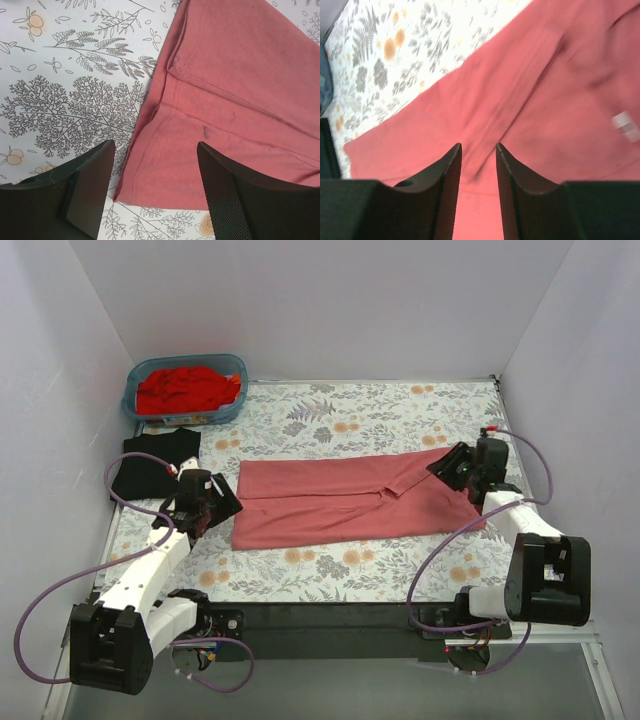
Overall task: Fold and stack the t-shirts
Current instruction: Fold the tshirt
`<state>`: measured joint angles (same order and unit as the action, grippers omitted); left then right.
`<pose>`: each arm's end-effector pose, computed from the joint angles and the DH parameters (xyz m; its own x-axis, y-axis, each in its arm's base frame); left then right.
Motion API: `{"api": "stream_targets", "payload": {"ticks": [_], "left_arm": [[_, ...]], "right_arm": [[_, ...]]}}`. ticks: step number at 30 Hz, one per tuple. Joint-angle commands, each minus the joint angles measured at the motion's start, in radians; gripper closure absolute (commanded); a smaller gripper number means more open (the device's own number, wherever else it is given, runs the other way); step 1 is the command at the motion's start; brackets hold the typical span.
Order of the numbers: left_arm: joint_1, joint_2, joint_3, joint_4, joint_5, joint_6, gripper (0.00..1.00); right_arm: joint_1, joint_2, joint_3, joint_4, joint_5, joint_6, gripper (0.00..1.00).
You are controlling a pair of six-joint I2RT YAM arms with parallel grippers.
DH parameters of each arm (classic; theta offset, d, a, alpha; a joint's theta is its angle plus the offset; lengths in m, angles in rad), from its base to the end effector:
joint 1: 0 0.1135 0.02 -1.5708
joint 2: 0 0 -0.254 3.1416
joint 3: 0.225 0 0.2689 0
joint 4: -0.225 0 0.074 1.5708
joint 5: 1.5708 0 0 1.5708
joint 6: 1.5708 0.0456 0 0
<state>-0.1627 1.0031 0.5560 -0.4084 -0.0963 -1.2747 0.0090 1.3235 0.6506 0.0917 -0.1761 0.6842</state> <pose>0.2218 -0.0320 0.1783 -0.3121 -0.9136 -0.2608 -0.6836 0.4066 -0.6061 0.2995 0.0107 0.1780 -0.5236 0.6176 -0.5869 0.2267 0.7650 0.6028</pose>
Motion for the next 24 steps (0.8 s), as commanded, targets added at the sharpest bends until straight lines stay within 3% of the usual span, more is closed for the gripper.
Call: {"api": "stream_targets", "payload": {"ticks": [1, 7, 13, 18, 24], "left_arm": [[-0.008, 0.005, 0.004, 0.026, 0.003, 0.020, 0.35], [-0.014, 0.009, -0.002, 0.043, 0.026, 0.034, 0.35], [-0.023, 0.014, -0.001, 0.048, 0.038, 0.049, 0.35], [-0.040, 0.106, 0.088, 0.069, 0.052, 0.070, 0.35], [-0.135, 0.408, 0.344, 0.083, 0.007, 0.161, 0.36]], "right_arm": [[-0.136, 0.025, 0.069, -0.006, -0.127, -0.193, 0.61], [-0.225, 0.187, 0.198, -0.001, -0.269, -0.287, 0.66], [-0.231, 0.296, 0.264, 0.022, -0.325, -0.243, 0.67], [-0.228, 0.215, 0.138, -0.006, -0.315, -0.199, 0.66], [-0.228, 0.004, -0.055, -0.116, -0.211, -0.204, 0.59]]}}
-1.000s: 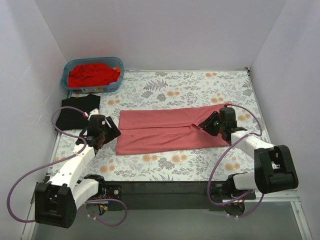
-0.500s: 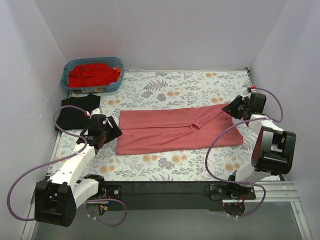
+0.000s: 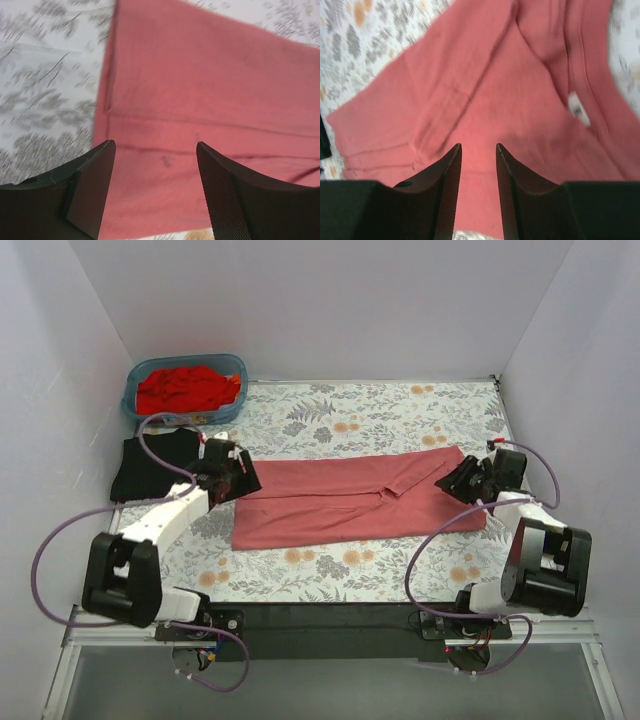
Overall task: Fold and stack the t-shirts
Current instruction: Fold the tshirt
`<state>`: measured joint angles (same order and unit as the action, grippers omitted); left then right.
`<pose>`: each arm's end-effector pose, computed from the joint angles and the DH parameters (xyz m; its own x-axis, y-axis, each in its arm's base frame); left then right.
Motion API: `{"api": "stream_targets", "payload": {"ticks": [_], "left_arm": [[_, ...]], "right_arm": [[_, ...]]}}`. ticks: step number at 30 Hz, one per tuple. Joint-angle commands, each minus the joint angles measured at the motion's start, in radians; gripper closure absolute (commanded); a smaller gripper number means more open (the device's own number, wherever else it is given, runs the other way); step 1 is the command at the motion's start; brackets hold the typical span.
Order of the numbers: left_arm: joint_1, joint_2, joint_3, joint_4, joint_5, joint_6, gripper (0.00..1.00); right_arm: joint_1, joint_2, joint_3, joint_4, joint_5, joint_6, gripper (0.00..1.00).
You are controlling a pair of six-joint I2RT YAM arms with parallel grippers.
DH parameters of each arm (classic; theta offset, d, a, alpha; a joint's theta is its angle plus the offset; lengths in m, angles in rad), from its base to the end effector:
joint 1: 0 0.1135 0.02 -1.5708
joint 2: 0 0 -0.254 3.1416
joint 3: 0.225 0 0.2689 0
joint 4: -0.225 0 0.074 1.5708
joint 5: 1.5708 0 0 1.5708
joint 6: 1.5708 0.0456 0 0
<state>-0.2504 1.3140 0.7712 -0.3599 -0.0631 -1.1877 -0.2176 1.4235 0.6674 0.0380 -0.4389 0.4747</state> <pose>0.2768 -0.0678 0.1813 -0.4786 -0.8331 -0.2775 -0.6271 0.5455 -0.5561 0.2985 -0.0461 0.1527 -0.6249 0.5619 -0.5420 0.1896 0.7827 0.5929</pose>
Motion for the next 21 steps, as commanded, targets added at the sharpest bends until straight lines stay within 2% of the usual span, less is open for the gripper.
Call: {"api": "stream_targets", "payload": {"ticks": [1, 5, 7, 10, 12, 16, 21], "left_arm": [[-0.055, 0.147, 0.161, 0.035, -0.027, 0.077, 0.36], [-0.089, 0.365, 0.308, 0.032, -0.052, 0.099, 0.39], [-0.099, 0.415, 0.388, 0.026, -0.063, 0.118, 0.41], [-0.102, 0.510, 0.482, -0.036, -0.105, 0.125, 0.47], [-0.102, 0.562, 0.517, -0.132, -0.130, 0.105, 0.52], [-0.102, 0.573, 0.479, -0.195, -0.133, 0.062, 0.56], [-0.104, 0.553, 0.390, -0.344, -0.103, -0.030, 0.58]], "right_arm": [[-0.002, -0.115, -0.087, -0.070, 0.060, 0.005, 0.59], [-0.003, -0.163, -0.134, -0.081, 0.080, 0.013, 0.56], [-0.002, -0.156, -0.138, -0.081, 0.088, 0.025, 0.56], [-0.003, -0.115, -0.138, -0.076, 0.118, 0.030, 0.56], [-0.003, -0.092, -0.140, -0.047, 0.150, 0.024, 0.55], [-0.003, 0.001, -0.126, 0.016, 0.178, 0.010, 0.55], [-0.003, 0.172, -0.019, 0.076, 0.115, -0.015, 0.54]]}}
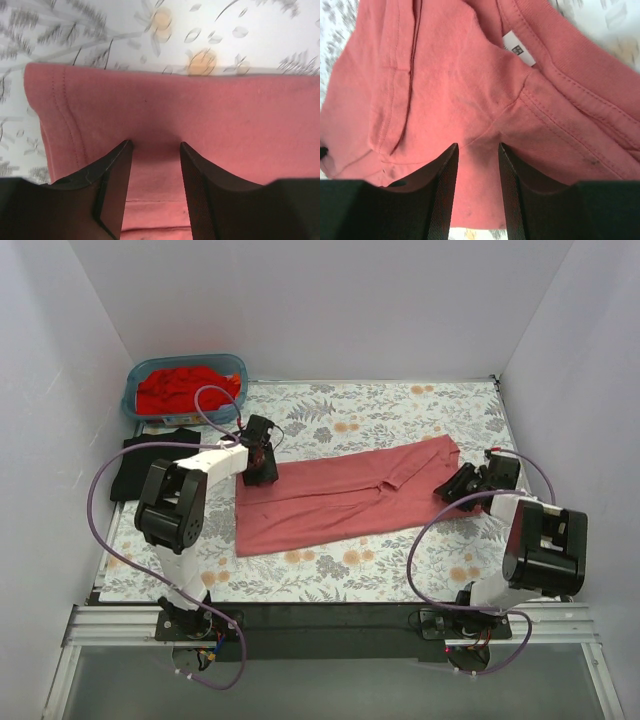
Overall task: Fold and stack the t-shirts
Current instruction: Fold the tshirt
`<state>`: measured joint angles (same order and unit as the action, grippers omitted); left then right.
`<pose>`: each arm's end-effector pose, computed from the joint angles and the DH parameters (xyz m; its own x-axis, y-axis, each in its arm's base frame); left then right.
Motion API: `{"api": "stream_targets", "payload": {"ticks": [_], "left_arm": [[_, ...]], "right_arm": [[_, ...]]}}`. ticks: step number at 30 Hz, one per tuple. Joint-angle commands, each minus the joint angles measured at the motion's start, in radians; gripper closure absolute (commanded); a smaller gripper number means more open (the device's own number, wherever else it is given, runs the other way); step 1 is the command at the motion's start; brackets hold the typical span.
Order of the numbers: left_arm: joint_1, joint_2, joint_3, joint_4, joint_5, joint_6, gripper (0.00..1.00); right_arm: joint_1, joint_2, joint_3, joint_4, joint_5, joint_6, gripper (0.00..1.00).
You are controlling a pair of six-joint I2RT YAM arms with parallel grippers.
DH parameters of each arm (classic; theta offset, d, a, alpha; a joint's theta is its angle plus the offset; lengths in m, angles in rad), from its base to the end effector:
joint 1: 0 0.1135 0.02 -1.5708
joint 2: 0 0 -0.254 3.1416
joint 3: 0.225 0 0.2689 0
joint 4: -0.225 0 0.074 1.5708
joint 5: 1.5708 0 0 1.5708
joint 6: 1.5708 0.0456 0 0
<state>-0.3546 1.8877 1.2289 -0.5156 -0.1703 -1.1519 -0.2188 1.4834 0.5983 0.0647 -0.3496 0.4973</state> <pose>0.3675 -0.1278 0.1321 -0.6084 -0.7348 -0.2999 -0.6760 0.6778 -0.2891 0.2864 -0.0477 0.1162 -0.6390 0.6012 -0.4798 0.3195 0.7748 0.5455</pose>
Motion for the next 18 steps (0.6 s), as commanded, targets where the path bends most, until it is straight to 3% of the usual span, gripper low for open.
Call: {"api": "stream_targets", "payload": {"ticks": [1, 5, 10, 14, 18], "left_arm": [[-0.003, -0.036, -0.097, -0.204, 0.023, -0.074, 0.58], [-0.015, -0.180, -0.271, -0.228, 0.214, -0.112, 0.60], [-0.135, -0.327, -0.469, -0.267, 0.406, -0.215, 0.59], [-0.204, -0.426, -0.540, -0.271, 0.521, -0.299, 0.57], [-0.300, -0.446, -0.525, -0.271, 0.549, -0.335, 0.53]], "right_arm": [[-0.002, 0.191, 0.123, 0.052, 0.011, -0.040, 0.54], [0.007, 0.418, 0.357, 0.055, -0.110, -0.023, 0.55], [0.081, 0.665, 0.668, 0.034, -0.195, 0.029, 0.55], [0.133, 0.797, 0.947, -0.023, -0.224, 0.041, 0.55], [0.177, 0.899, 1.072, -0.040, -0.268, 0.046, 0.55]]}}
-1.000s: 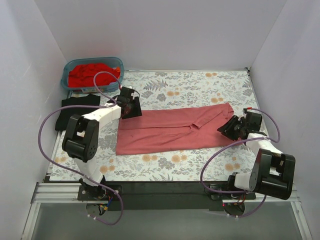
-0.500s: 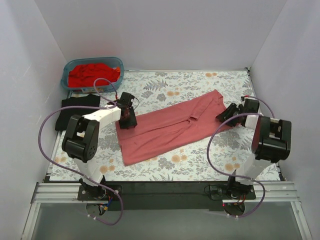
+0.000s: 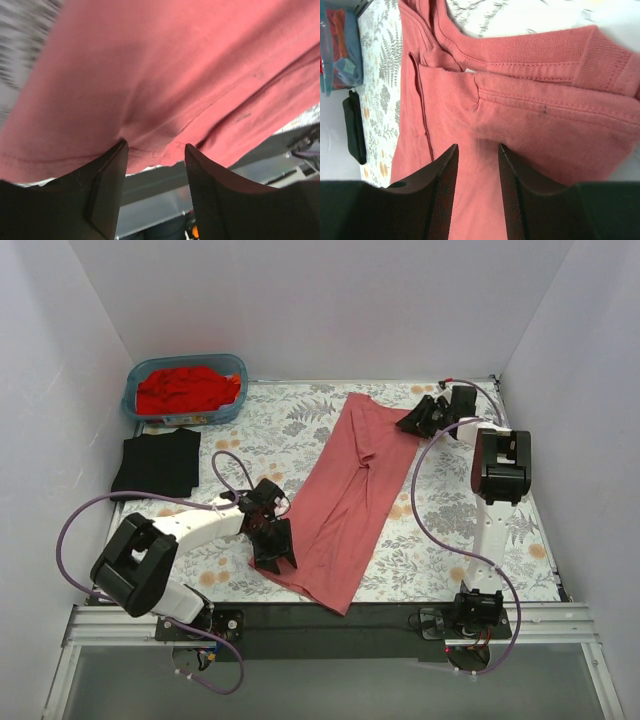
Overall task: Fold and stack the t-shirts
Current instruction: Fold the tshirt
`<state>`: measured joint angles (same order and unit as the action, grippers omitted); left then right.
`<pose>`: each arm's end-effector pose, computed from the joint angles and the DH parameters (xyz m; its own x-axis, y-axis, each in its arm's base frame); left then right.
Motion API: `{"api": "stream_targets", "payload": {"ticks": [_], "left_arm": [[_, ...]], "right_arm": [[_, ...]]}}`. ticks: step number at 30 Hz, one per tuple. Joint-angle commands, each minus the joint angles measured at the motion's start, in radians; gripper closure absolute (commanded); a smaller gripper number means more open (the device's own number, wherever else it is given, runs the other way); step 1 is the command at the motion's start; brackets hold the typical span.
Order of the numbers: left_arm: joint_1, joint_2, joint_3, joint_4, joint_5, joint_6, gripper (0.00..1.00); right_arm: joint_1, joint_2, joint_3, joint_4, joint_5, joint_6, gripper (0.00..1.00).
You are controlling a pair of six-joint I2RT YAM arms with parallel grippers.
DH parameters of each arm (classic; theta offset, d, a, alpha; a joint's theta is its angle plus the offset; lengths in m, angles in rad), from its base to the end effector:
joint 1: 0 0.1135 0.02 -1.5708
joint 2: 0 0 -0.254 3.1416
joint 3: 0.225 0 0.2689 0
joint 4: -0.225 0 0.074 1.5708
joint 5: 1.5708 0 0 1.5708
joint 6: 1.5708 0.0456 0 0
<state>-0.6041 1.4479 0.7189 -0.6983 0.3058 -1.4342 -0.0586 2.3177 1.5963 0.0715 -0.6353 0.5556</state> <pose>0.1907 -0.1483 0.1194 -0.6827 -0.6767 0.2757 -0.7284 0.6605 -0.1823 0.5178 -0.0033 0.1048 -0.7371 0.4685 -0.4870 -0.0420 0.6875 0.7250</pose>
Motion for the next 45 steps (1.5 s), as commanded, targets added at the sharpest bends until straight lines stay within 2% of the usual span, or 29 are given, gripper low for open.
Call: {"api": "stream_targets", "payload": {"ticks": [1, 5, 9, 13, 18, 23, 28, 32, 37, 40, 45], "left_arm": [[-0.066, 0.024, -0.007, -0.089, 0.076, -0.048, 0.51], [-0.120, 0.066, 0.069, -0.099, 0.079, -0.044, 0.48], [-0.126, 0.002, 0.166, -0.139, -0.052, -0.072, 0.46], [-0.126, -0.053, 0.238, -0.170, -0.166, -0.088, 0.44], [-0.106, -0.069, 0.244, -0.126, -0.223, -0.074, 0.44], [-0.092, -0.043, 0.240, -0.061, -0.264, -0.016, 0.51], [-0.092, 0.021, 0.225, -0.021, -0.257, 0.009, 0.58], [-0.092, 0.026, 0.225, -0.010, -0.255, -0.002, 0.59], [-0.092, 0.029, 0.238, -0.009, -0.277, -0.009, 0.52], [-0.092, 0.029, 0.251, 0.000, -0.292, -0.014, 0.43], [-0.092, 0.026, 0.274, 0.025, -0.326, -0.023, 0.36]], "right_arm": [[0.023, 0.071, 0.089, -0.050, 0.010, -0.014, 0.55], [0.039, 0.042, 0.097, -0.062, -0.010, -0.031, 0.55], [0.039, -0.116, 0.028, -0.070, 0.000, -0.074, 0.54], [0.057, -0.286, -0.144, -0.099, 0.020, -0.106, 0.54], [0.160, -0.510, -0.372, -0.113, 0.091, -0.131, 0.54], [0.241, -0.616, -0.562, -0.055, 0.163, -0.086, 0.57], [0.241, -0.546, -0.524, -0.010, 0.175, -0.057, 0.60], [0.241, -0.433, -0.466, -0.001, 0.194, -0.054, 0.61], [0.237, -0.301, -0.366, -0.004, 0.190, -0.091, 0.61], [0.226, -0.241, -0.331, -0.001, 0.206, -0.117, 0.61], [0.189, -0.115, -0.146, -0.042, 0.194, -0.189, 0.61]]}}
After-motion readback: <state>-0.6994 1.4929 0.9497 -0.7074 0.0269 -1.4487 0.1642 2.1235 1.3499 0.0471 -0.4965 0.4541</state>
